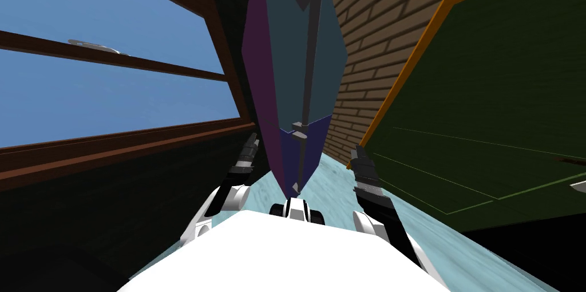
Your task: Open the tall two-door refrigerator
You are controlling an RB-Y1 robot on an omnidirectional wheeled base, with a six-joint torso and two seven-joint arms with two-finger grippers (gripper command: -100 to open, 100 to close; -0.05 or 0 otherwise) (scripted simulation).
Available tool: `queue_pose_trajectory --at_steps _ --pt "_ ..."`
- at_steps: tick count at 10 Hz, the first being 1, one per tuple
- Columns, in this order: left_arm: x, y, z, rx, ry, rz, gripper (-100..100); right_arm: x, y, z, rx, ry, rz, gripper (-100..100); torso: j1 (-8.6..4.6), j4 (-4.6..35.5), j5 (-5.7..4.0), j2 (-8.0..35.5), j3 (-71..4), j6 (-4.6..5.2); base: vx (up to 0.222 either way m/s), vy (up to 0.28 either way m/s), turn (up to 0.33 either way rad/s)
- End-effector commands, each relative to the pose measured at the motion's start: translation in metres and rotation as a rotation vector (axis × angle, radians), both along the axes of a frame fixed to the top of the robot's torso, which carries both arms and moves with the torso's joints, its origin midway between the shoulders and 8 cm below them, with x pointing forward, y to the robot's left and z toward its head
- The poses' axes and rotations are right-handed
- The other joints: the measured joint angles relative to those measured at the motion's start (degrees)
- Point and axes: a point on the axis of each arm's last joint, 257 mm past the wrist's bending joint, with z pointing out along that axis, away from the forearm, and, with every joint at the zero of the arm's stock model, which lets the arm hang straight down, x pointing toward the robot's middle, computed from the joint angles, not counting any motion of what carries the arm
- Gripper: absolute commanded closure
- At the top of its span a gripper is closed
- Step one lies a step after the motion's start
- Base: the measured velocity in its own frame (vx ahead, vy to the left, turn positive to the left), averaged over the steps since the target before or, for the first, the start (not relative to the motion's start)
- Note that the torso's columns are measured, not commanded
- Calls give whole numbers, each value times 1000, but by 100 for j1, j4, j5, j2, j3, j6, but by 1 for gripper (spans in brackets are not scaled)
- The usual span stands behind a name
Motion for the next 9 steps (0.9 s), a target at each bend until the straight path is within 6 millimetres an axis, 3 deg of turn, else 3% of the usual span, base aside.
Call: queue_pose_trajectory --at_steps 1,9 --pt "5 7 0 18 43 14 -100 0 0 0 0 0 0 0 -1 0 0 0 0 0 -20 -98 -13" --pt "16 33 -9 37 168 74 -100 0 0 0 0 0 0 0 2 0 1 -1 -1 0 -15 -95 -12"
